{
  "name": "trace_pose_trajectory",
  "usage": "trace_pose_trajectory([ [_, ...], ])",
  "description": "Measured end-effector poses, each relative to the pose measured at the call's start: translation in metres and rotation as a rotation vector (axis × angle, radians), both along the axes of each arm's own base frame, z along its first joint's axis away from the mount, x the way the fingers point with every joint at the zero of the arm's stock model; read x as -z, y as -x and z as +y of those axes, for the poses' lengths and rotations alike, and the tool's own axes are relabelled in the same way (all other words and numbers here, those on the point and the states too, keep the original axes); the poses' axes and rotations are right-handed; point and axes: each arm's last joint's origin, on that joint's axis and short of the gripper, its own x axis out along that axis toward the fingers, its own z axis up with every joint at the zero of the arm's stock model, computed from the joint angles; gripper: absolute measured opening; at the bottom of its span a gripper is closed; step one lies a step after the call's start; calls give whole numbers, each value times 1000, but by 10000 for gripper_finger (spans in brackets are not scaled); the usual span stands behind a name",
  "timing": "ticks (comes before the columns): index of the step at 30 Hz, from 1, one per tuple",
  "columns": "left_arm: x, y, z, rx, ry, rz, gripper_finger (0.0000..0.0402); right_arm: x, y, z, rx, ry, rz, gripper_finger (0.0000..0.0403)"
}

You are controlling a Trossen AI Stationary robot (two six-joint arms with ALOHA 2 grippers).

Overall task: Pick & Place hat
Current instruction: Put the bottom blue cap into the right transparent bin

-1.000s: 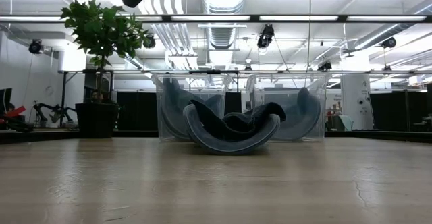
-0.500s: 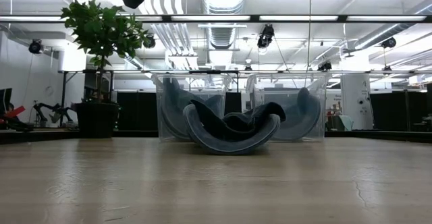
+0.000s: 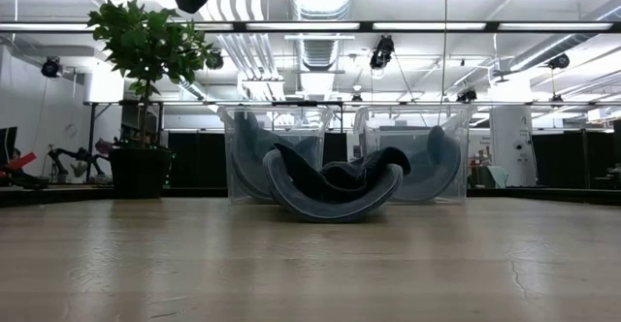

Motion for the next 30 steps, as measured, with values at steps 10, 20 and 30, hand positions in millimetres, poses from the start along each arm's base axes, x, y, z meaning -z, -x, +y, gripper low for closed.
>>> trace_pose_trajectory([
  [10, 0, 0, 0, 1, 3, -1, 66, -1, 1, -5, 34, 34, -19, 174],
  [20, 0, 0, 0, 0, 2, -2, 66, 9, -13, -11, 26, 55, -38, 174],
  [30, 0, 0, 0, 0, 0, -2, 66, 15, -27, -16, 21, 69, -101, 174],
])
